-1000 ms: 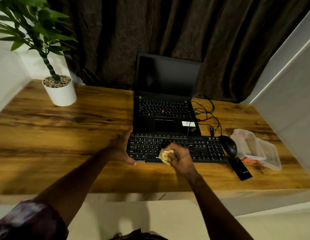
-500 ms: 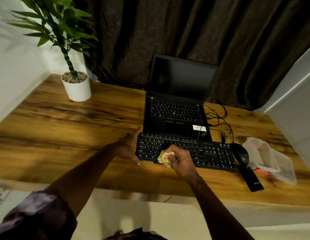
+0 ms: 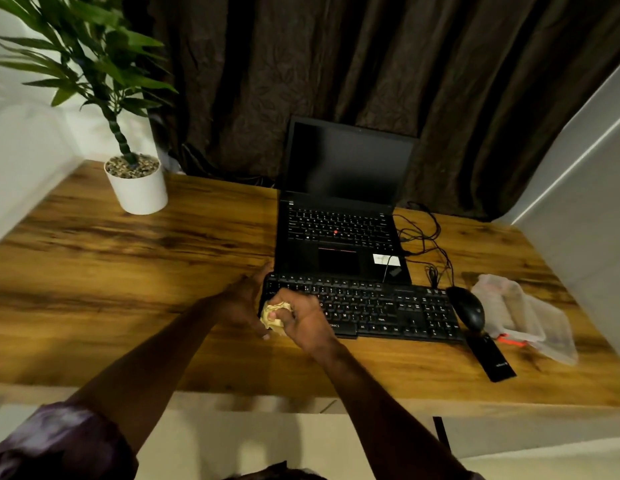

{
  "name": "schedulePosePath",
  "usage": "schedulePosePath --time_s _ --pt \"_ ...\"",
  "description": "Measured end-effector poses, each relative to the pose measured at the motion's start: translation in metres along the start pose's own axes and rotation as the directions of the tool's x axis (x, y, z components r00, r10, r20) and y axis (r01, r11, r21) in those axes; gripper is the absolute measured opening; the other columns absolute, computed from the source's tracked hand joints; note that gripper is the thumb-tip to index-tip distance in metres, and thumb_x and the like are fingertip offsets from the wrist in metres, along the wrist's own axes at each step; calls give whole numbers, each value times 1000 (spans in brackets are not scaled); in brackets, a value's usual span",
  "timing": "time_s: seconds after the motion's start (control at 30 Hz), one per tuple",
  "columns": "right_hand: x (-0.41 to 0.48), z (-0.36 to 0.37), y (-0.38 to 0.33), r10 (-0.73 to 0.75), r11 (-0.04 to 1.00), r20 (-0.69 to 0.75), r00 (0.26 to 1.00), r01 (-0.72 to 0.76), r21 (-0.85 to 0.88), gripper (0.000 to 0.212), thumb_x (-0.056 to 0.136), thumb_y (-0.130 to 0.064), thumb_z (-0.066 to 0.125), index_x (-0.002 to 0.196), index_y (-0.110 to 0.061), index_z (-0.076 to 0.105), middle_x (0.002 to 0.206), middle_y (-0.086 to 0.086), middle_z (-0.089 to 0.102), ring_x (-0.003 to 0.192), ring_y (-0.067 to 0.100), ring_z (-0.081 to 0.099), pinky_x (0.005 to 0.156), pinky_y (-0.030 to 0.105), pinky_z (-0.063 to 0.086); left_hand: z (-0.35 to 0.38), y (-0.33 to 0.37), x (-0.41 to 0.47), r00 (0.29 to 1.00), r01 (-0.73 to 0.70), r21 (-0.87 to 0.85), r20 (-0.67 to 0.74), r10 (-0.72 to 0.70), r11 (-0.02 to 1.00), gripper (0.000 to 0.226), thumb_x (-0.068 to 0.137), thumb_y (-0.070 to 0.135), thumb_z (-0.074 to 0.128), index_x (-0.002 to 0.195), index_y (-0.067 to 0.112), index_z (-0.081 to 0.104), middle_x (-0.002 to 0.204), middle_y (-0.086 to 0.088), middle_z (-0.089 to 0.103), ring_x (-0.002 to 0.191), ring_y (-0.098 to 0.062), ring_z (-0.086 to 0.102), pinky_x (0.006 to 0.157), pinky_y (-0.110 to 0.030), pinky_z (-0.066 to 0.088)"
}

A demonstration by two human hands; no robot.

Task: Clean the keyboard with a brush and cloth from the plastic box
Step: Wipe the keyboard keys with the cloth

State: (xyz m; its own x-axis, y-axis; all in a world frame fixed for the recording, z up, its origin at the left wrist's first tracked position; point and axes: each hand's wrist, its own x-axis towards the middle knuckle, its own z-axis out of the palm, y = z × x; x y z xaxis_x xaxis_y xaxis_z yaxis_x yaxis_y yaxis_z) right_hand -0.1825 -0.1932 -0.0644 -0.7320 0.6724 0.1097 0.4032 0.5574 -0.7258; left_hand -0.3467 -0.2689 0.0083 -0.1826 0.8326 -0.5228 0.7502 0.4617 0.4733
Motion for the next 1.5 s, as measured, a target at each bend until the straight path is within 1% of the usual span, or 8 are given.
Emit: schedulePosePath --time_s 0.17,0.47,0.67,0.8,0.9,1.13,1.33,1.5 --pt "-11 -20 21 34 999 -18 999 -34 3 15 91 -15 65 95 -30 65 91 3 71 77 15 67 65 33 57 -7 12 -7 998 -48 -25 27 49 999 102 83 16 77 157 8 6 163 -16 9 151 -33 11 115 -32 23" --pt "-50 -83 70 126 992 -121 985 -129 -12 14 92 -9 65 95 -23 66 91 1 70 80 13 67 68 33 57 5 27 -3 999 -5 30 -32 6 1000 119 79 11 80 157 22 -10 164 -17 4 150 -36 6 116 -38 20" --pt "-73 -114 97 143 989 -166 976 -148 -18 17 90 -12 66 92 -29 64 85 0 71 75 13 67 66 33 55 17 22 21 997 5 127 -75 5 992 142 58 32 93 151 45 -14 164 -10 9 150 -35 4 114 -50 16" --pt "-80 -131 109 137 990 -157 978 -140 -6 15 90 -14 66 93 -28 64 86 2 71 76 16 67 68 36 56 33 43 33 974 -101 216 -177 141 971 158 45 60 90 152 34 -24 165 5 -14 149 -23 -21 118 -56 -4" --pt "-85 -145 117 140 990 -141 980 -144 -14 13 91 -13 66 97 -25 67 89 1 72 78 15 68 70 38 57 58 77 43 956 -193 238 -173 237 952 153 52 69 84 153 29 -24 163 9 -20 148 -19 -25 117 -55 -10" --pt "-103 -180 141 175 979 -79 981 -182 -96 17 93 -23 64 108 -30 63 102 4 69 89 19 67 77 41 57 112 141 72 937 -264 293 -149 317 919 144 59 74 76 156 22 -17 165 1 -13 150 -21 -18 118 -50 -15" --pt "-117 -204 144 265 941 27 964 -252 -226 54 90 -26 71 140 -35 52 138 5 58 124 22 56 107 40 47 132 179 86 922 -295 334 -146 359 895 138 64 71 75 157 21 -15 166 2 -10 150 -18 -18 119 -50 -16" --pt "-117 -210 150 238 936 32 971 -221 -273 46 95 -24 64 137 -38 54 136 4 60 119 22 59 105 40 49 136 198 94 925 -284 335 -151 349 898 138 65 65 78 157 20 -14 166 1 -8 151 -21 -14 118 -51 -17"
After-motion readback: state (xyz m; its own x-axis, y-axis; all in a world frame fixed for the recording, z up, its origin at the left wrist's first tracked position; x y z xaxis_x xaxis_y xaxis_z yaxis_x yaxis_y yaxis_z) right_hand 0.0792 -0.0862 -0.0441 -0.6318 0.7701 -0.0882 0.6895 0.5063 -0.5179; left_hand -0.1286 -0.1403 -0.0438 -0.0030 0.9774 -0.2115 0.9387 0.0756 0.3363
